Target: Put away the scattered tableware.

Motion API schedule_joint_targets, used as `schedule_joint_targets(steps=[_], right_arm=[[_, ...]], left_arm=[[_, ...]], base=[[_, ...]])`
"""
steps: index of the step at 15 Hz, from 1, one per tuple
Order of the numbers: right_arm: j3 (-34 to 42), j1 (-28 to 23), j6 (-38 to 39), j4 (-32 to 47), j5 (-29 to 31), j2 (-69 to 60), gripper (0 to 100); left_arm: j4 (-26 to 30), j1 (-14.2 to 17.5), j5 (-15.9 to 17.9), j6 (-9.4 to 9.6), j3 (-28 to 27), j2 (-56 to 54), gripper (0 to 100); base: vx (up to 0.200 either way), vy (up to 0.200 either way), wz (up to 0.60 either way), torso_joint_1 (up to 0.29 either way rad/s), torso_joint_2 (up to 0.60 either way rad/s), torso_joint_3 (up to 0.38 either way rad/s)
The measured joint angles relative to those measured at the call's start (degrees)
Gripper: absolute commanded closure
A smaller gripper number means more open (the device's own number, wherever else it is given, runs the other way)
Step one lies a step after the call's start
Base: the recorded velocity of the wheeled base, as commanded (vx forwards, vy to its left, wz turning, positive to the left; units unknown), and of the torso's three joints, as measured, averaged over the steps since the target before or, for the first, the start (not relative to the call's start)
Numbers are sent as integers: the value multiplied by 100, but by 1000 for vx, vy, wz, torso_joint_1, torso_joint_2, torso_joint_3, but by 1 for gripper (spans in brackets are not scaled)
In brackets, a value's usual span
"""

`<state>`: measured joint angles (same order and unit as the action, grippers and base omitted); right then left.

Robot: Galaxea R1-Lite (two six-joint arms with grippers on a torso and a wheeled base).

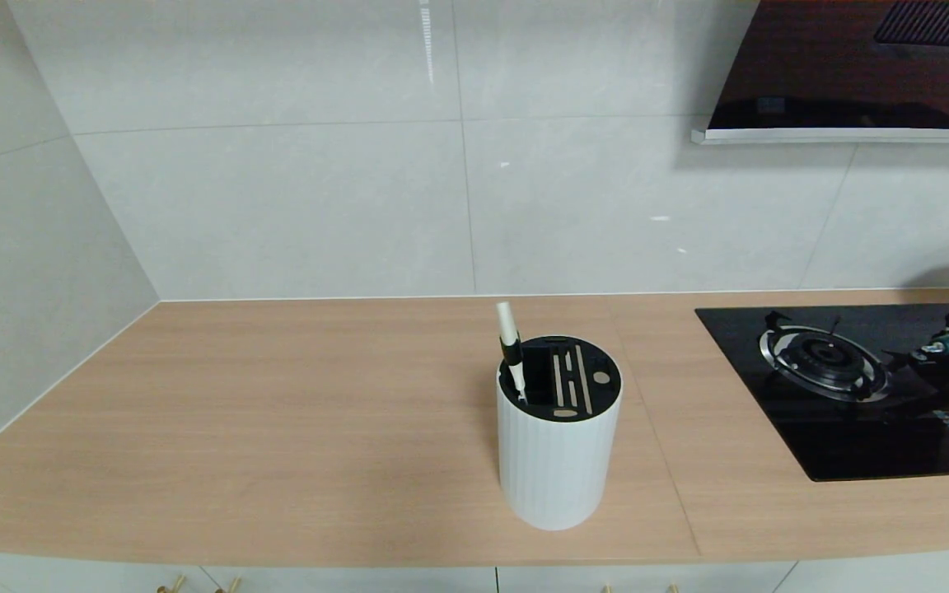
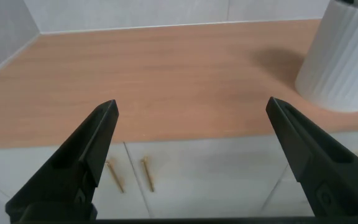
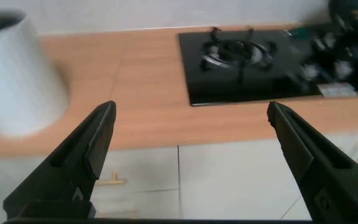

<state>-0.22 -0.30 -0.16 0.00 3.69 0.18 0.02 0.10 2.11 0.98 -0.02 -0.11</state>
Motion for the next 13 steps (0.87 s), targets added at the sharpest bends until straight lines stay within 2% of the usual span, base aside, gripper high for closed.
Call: schedule_joint_targets(steps=[2, 5, 7, 8, 9, 13], right_arm=[[4, 0, 327, 0, 16, -7, 0], [4, -2, 283, 7, 13, -9, 0], [4, -5, -93, 13, -77, -9, 0], [4, -5, -462, 13, -294, -11, 0], [4, -5, -510, 13, -421, -11, 0], [4, -5, -90, 21, -421, -11, 0]], left_arm=[[0, -2, 0, 4, 0, 0, 0], [0, -2, 0, 0, 2, 1, 0], [-2, -2, 0, 0, 2, 1, 0], [-2, -2, 0, 0, 2, 1, 0], [-2, -2, 0, -2, 2, 1, 0], [-2, -2, 0, -20, 2, 1, 0]], base=[[0, 0, 0, 0, 0, 0], [0, 0, 0, 0, 0, 0], [0, 0, 0, 0, 0, 0], [0, 0, 0, 0, 0, 0], [0, 0, 0, 0, 0, 0], [0, 0, 0, 0, 0, 0]])
